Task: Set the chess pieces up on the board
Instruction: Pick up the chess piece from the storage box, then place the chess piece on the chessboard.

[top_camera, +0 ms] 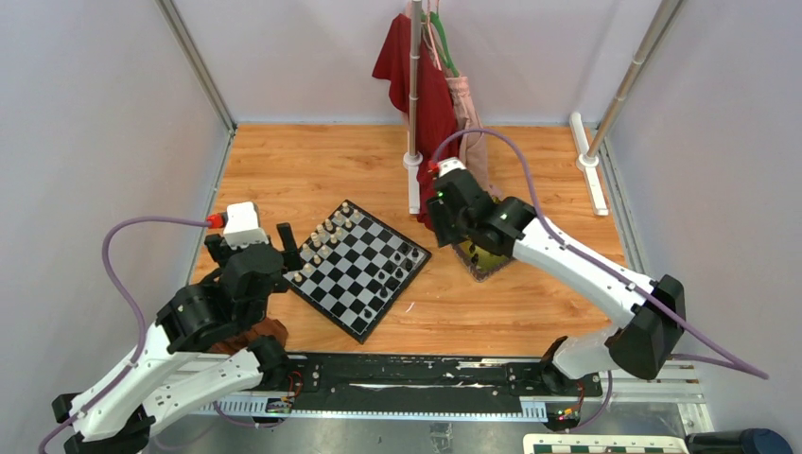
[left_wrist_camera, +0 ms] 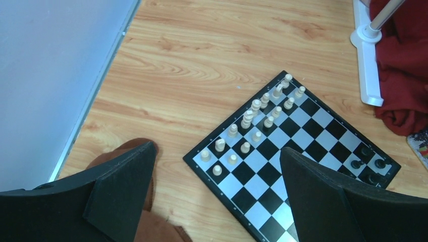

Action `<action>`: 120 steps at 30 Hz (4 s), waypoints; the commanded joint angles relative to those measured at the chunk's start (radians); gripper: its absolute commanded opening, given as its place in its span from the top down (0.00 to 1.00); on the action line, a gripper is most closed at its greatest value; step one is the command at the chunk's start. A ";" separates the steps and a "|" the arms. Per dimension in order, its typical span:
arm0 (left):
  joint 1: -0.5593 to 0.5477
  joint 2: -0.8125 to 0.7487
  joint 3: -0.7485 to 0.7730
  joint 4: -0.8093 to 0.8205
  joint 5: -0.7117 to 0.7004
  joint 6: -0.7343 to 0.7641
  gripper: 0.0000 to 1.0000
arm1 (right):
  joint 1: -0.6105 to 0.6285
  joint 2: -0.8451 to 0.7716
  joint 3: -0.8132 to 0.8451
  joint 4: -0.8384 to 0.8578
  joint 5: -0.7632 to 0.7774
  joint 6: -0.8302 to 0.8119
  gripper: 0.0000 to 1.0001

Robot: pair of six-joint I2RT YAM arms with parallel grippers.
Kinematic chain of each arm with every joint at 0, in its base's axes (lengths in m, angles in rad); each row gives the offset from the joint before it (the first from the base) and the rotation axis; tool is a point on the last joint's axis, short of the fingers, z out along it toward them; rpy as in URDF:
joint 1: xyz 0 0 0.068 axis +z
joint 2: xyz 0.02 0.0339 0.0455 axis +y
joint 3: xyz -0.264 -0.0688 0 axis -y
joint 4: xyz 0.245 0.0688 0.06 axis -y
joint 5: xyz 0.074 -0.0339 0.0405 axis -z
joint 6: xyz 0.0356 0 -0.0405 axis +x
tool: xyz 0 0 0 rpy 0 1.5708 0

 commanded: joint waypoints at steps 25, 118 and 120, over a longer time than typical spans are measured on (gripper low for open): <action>0.251 0.147 -0.060 0.298 0.378 0.180 0.00 | -0.472 0.208 -0.216 0.145 0.005 0.100 0.49; 0.407 0.089 -0.045 0.121 0.478 0.046 0.00 | 0.066 0.102 -0.037 -0.088 -0.042 0.067 1.00; 0.407 0.083 -0.043 0.113 0.471 0.043 0.00 | 0.120 0.138 -0.002 -0.100 -0.045 0.069 1.00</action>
